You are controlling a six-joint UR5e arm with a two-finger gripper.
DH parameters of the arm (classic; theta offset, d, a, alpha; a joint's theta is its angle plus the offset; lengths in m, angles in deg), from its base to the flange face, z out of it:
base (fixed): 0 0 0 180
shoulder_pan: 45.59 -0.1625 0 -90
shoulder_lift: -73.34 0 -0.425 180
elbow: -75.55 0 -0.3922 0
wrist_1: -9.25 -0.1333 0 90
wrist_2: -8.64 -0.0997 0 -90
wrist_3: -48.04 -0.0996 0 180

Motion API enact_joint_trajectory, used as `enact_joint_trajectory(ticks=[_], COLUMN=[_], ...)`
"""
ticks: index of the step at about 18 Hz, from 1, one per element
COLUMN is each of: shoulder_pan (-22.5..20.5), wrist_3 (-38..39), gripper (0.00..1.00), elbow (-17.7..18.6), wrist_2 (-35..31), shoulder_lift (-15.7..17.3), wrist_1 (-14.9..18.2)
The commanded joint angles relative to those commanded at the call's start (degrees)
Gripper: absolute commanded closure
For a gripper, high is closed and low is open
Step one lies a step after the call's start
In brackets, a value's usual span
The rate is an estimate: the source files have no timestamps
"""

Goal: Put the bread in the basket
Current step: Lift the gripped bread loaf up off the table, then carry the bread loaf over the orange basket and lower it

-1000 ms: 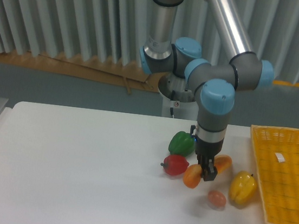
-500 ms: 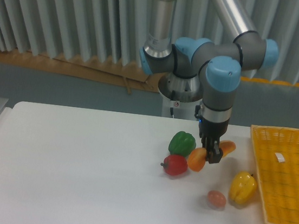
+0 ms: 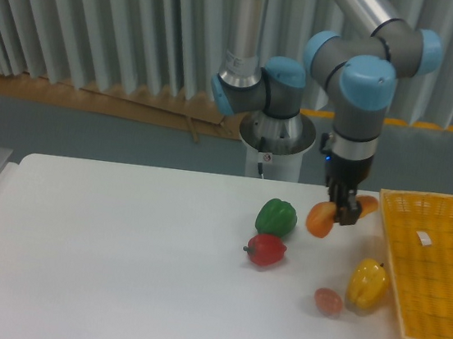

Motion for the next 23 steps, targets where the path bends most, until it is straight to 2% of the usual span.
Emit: enact_joint_trajectory(ticks=[6,9,12,14,17,21,23], shoulder_pan=[-4.8,-6.7,-8.3,-10.2,-12.5,-14.1,-14.3], wrist_3=[-7.2,-10.3,-10.5,-13.3,-16.8,-21.0,-21.8], gripper=[0.67,0.67,0.67,0.67,0.66,0.66,0.66], elbow=[-1.2,-1.9,-2.3,-2.5,-2.9,-3.0,-3.1], wrist_2=[0.2,0.5,0.3,0.3,0.5,0.4,0.4], shoulder_lift=[-0.8,-2.4,-4.7,-6.6,-9.4,-11.1,-12.0], wrist_1=[-0.4,-0.9,-4.6,-7.2,-8.4,-12.3,-12.5])
